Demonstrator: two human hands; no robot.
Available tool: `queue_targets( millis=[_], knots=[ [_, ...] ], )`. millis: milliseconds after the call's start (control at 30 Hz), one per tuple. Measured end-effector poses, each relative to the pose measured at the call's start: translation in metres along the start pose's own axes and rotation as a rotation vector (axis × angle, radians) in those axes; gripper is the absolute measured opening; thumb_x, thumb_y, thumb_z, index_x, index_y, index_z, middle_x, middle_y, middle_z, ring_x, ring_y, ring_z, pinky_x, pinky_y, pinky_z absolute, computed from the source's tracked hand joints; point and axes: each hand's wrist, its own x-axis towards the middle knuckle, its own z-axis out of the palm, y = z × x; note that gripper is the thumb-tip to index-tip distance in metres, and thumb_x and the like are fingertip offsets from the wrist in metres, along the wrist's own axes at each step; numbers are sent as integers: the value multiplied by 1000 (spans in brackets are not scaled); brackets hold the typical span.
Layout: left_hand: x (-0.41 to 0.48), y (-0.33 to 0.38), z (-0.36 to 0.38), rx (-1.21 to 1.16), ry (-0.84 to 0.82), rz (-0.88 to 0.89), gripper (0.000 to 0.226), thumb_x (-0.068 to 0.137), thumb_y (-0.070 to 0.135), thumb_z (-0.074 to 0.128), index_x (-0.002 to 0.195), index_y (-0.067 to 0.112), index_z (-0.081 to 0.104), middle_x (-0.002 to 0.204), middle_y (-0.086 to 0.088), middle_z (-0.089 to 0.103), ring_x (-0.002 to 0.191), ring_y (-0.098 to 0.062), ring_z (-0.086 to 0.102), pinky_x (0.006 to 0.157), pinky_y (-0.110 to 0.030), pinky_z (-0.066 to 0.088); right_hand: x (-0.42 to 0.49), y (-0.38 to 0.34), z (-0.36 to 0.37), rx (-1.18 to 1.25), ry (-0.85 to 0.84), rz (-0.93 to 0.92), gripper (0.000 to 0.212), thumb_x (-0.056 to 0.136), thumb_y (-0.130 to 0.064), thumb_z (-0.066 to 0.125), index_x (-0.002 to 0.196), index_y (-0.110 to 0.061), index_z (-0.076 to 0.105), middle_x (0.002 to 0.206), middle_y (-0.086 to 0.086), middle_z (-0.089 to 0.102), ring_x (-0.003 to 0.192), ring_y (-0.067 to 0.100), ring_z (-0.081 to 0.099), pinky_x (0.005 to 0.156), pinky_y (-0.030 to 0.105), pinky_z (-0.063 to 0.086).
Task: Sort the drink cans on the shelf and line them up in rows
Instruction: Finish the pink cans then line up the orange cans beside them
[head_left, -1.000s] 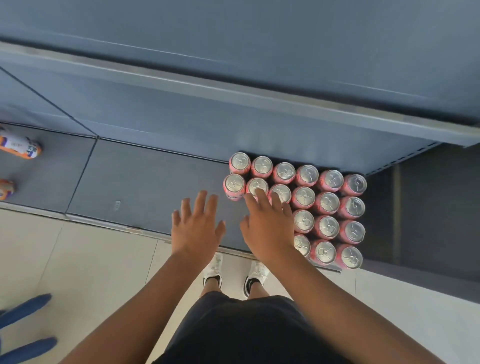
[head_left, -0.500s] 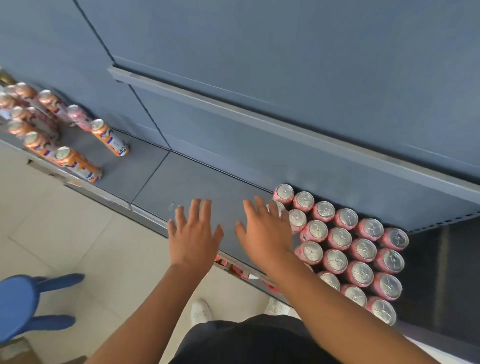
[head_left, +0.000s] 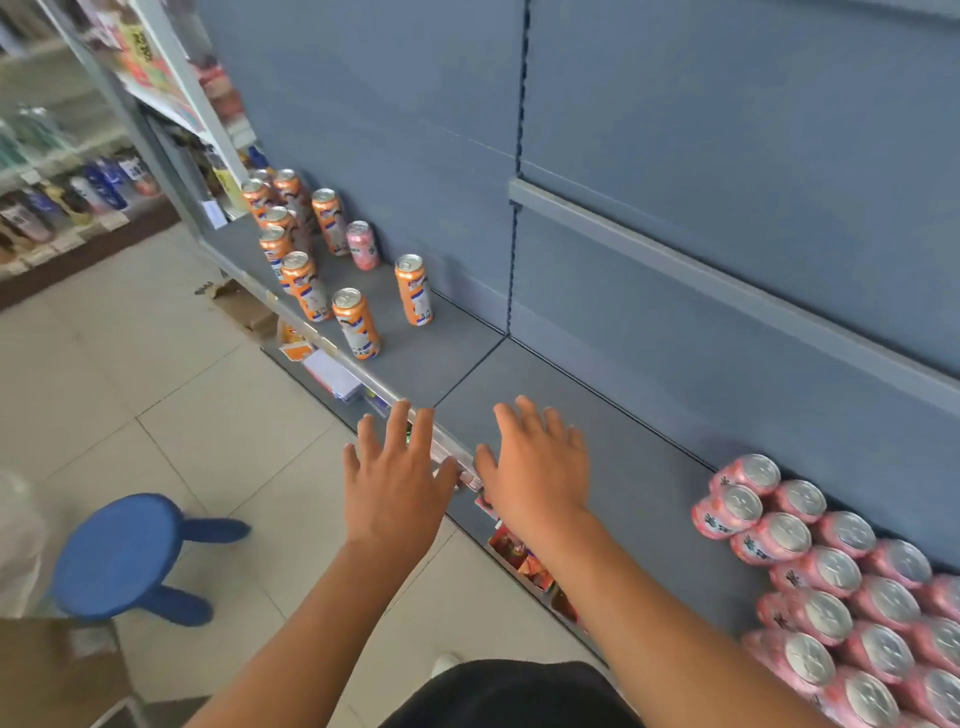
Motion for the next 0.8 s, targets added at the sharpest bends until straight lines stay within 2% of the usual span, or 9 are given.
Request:
queue_targets(
  millis=[167, 300, 367, 533, 633, 800],
  knots=[
    [6, -82, -14, -21, 6, -107, 53, 91, 46, 59, 135, 21, 45, 145, -4, 44, 132, -42, 39, 100, -53, 40, 26, -80, 9, -7, -2, -92, 47, 99, -44, 41, 142, -22, 38, 154, 2, 34, 133, 30, 37, 103, 45, 32],
    [14, -132, -20, -16, -29, -211, 54, 97, 52, 44, 144, 26, 33, 157, 0, 27, 144, -38, 24, 113, -50, 31, 49, -130, 14, -9, 4, -164, 47, 99, -41, 41, 142, -22, 39, 153, 2, 37, 132, 31, 39, 104, 44, 33],
    [19, -150, -21, -21, -23, -243, 55, 98, 52, 41, 145, 28, 29, 158, 1, 24, 145, -37, 22, 114, -50, 29, 62, -150, 17, -12, 3, -195, 44, 99, -39, 42, 139, -21, 42, 151, 3, 39, 130, 31, 41, 102, 44, 35],
    [49, -183, -25, -27, -46, -307, 55, 99, 52, 38, 146, 28, 27, 159, 1, 21, 146, -35, 20, 116, -51, 27, 105, -190, 29, 22, 35, -247, 34, 93, -33, 49, 123, -17, 54, 132, 6, 54, 111, 33, 52, 87, 44, 40],
    [77, -202, -29, -13, -57, -337, 54, 100, 52, 37, 146, 28, 24, 160, 1, 20, 146, -36, 19, 117, -50, 26, 138, -211, 36, 14, 48, -284, 31, 91, -32, 50, 117, -17, 54, 127, 6, 57, 105, 32, 53, 78, 40, 38],
    [139, -238, -36, 19, -73, -373, 53, 99, 51, 38, 145, 27, 27, 158, 1, 22, 144, -35, 21, 114, -49, 29, 209, -246, 44, 39, 56, -346, 23, 89, -30, 53, 107, -15, 55, 114, 6, 57, 102, 35, 54, 76, 41, 41]
  ],
)
